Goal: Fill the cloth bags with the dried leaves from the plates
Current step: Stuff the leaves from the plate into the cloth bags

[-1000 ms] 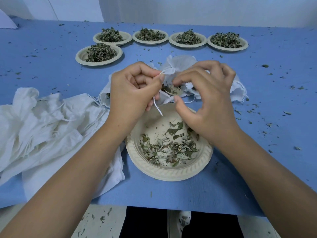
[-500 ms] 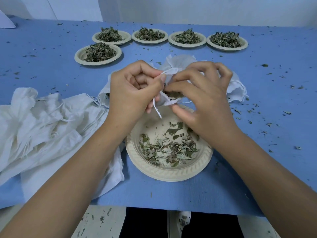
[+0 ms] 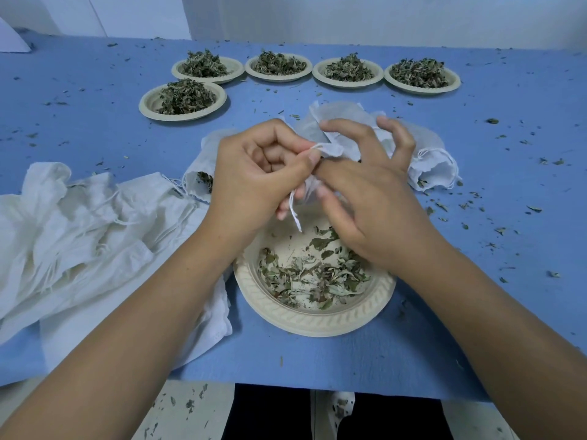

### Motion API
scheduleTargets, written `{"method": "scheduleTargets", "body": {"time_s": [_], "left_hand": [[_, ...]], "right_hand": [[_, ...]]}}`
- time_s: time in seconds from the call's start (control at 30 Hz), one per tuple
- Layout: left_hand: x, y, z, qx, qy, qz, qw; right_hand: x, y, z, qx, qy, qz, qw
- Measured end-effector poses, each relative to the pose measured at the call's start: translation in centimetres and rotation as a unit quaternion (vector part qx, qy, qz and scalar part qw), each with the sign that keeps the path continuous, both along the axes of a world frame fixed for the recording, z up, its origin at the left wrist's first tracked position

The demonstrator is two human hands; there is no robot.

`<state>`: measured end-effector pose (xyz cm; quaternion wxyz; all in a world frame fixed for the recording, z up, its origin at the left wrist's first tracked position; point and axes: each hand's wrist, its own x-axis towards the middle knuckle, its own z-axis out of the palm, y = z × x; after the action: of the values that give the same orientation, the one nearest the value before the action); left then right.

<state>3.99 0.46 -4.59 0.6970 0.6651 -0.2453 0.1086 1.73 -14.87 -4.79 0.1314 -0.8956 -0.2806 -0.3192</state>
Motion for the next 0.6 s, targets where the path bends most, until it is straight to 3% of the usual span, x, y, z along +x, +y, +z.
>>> {"method": "scheduleTargets", "body": {"time_s": [0.1,0.2,0.27,0.33,0.43,0.47,0.53,0.6], "left_hand": [[0.2,-0.1,0.0,-0.012,0.015,0.004,1.0],[0.5,0.1,-0.1,-0.054,0.038,0.032,0.997],[0.6,0.1,-0.1,-0.076,0.052,0.029,0.995],[0.7,0.0,-0.2,-0.085,0.058,0.007,0.995],[0.7,-0.2,-0.3,-0.072,0.069,-0.018,0.995],[0.8,-0.1,-0.3,-0.077,0.077,-0.016,0.994],[1.1,0.1,-0.2,-0.108,0.094,0.002,0.99],[1.3,0.4,0.0,-0.136,0.102,0.02,0.985]], "right_hand": [[-0.1,-0.2,0.0,0.019,0.045,0.022,0.999],[-0.2,-1.0,0.4,0.133,-0.055,0.025,0.989],[-0.1,-1.6,0.6,0.156,-0.115,0.008,0.981],[-0.1,-1.3,0.5,0.109,-0.067,0.015,0.992],[-0.2,-0.4,-0.1,0.038,0.083,0.04,0.995],[-0.2,-0.4,-0.1,0.066,0.114,0.043,0.99],[0.0,-0.9,0.7,0.219,0.131,0.055,0.965],[0.0,-2.4,1.8,0.363,0.172,0.092,0.911]]}}
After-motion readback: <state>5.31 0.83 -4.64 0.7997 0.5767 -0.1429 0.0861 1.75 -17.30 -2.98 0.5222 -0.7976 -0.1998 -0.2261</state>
